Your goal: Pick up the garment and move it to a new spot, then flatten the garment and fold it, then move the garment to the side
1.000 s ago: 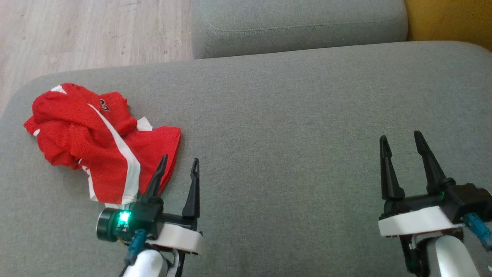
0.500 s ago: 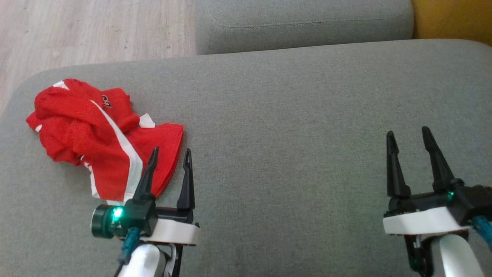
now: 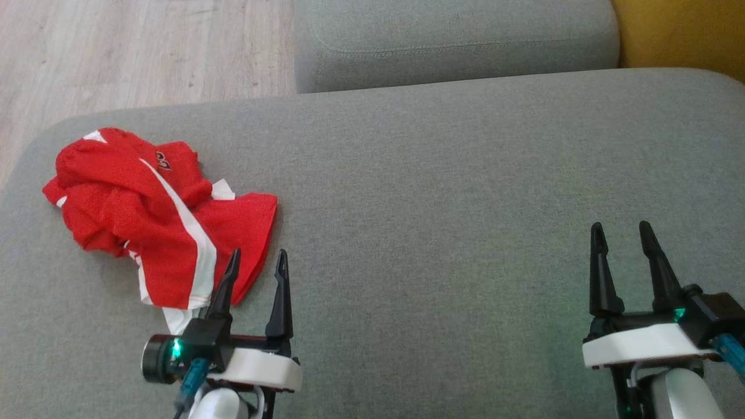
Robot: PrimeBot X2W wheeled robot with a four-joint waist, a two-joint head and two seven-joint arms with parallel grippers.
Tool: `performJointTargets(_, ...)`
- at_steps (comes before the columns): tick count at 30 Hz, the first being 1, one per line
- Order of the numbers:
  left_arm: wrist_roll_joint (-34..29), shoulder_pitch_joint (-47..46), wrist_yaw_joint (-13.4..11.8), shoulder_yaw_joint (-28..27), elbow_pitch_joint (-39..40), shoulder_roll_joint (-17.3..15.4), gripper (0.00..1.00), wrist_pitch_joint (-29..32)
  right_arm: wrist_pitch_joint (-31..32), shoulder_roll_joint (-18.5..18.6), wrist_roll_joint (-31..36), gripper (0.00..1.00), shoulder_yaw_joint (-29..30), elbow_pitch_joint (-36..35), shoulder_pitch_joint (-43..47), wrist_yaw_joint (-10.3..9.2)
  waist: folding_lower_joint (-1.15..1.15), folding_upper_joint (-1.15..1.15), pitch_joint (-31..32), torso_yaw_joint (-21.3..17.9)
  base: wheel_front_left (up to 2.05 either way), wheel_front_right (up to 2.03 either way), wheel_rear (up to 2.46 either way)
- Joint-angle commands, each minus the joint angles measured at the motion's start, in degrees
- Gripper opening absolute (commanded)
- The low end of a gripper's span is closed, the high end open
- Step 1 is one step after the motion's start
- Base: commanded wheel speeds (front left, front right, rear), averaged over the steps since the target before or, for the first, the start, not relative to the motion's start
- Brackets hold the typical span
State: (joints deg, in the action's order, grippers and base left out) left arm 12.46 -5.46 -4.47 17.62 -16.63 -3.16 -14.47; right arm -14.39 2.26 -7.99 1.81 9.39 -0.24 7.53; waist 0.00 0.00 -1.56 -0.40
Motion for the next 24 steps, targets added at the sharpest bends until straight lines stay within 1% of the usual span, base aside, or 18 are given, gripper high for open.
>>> performJointTargets(1, -0.2, -1.7, 0.2, -2.2, 1.4, 0.2, 1.0, -0.5, -0.6, 0.6, -0.1, 1.0, -1.4, -1.5, -1.0, -0.04, 0.0, 0.0, 0.2, 0.1, 0.0, 0.0, 0.0)
performJointTargets(8, 0.1, -1.7, 0.4, -2.5, 1.5, 0.3, 1.0, -0.5, -0.6, 0.6, 0.1, 1.0, -1.7, -1.2, -1.1, -0.04, 0.0, 0.0, 0.4, 0.4, 0.0, 0.0, 0.0)
performJointTargets(12, 0.5, -1.7, 0.1, -2.5, 1.7, 0.3, 1.0, -0.5, -0.6, 0.6, -0.2, 1.0, -2.4, -1.1, -1.0, -0.04, 0.0, 0.0, 0.7, 1.6, 0.0, 0.0, 0.0)
performJointTargets(16, 0.9, -1.6, -0.4, -2.7, 1.7, 0.3, 1.0, -0.5, -0.6, 0.6, -0.8, 1.0, -3.8, -1.1, -0.6, -0.04, 0.0, 0.0, 1.1, 4.0, 0.0, 0.0, 0.0)
performJointTargets(17, 0.9, -1.6, -0.4, -2.7, 1.7, 0.3, 1.0, -0.5, -0.6, 0.6, -0.8, 1.0, -3.8, -1.1, -0.6, -0.04, 0.0, 0.0, 1.1, 4.0, 0.0, 0.0, 0.0)
performJointTargets(24, 0.3, -1.4, -0.7, -4.0, 1.3, 0.3, 1.0, -0.5, -0.6, 0.6, -1.6, 1.0, -6.5, -1.4, -0.3, -0.04, 0.0, 0.0, 1.4, 10.0, 0.0, 0.0, 0.0)
